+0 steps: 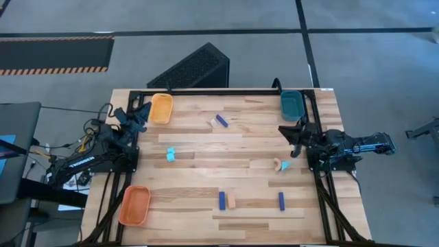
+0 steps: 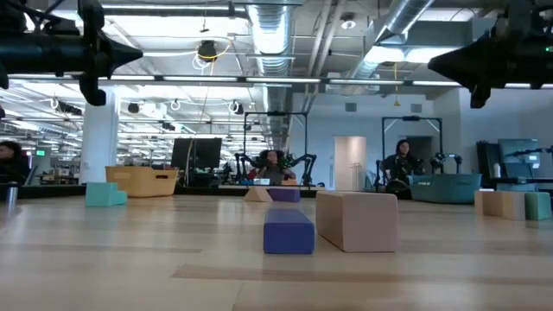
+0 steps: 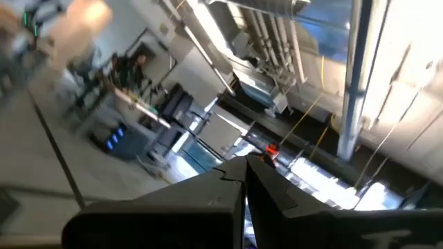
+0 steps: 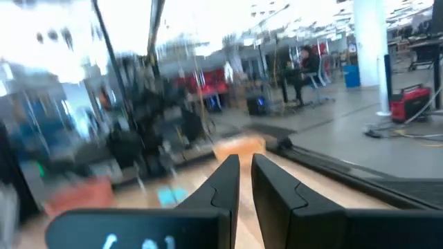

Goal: Sort & place blocks by color
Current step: Put the middle brown block into the blue bin

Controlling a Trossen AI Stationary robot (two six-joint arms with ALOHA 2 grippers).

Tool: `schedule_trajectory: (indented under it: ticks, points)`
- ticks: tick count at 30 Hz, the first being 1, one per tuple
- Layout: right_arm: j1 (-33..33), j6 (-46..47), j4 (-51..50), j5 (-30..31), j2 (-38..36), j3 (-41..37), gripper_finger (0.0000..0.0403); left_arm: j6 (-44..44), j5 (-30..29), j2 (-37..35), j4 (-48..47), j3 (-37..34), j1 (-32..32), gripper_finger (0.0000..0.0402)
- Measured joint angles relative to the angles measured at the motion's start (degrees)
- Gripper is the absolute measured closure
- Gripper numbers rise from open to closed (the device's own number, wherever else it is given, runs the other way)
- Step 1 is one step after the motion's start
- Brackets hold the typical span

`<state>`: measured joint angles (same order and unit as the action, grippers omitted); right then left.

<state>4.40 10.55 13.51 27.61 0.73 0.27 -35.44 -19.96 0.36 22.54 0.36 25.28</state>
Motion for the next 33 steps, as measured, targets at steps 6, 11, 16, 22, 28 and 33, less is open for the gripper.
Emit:
schedule_trajectory:
  ticks: [6,11,16,22,28,33]
  points:
    - [-4.9,6.4,4.5,5.9,0.0,0.1,0.0337,-6.5,5.6,0.0,0.7,0.0,-0.7,0.0401]
    - [-10.9,21.6,4.8,5.6,2.6,1.2,0.0337,-4.0,6.1,0.6,0.4,2.8,-2.6,0.0401]
    - [-16.3,26.6,5.2,-2.7,11.2,4.4,0.0337,-0.7,5.6,6.6,0.8,6.7,-4.5,0.0401]
    - [-20.8,22.5,5.3,-3.1,22.9,13.6,0.0337,3.4,5.9,21.3,1.4,13.5,-4.8,0.0401]
    - [-25.9,17.9,2.6,0.8,33.2,24.7,0.0337,11.5,7.3,35.8,-4.5,25.4,-2.3,0.0363]
    - [-29.5,18.3,-13.3,0.7,40.6,35.4,0.0337,15.3,9.6,44.2,-26.1,39.5,3.9,0.0315]
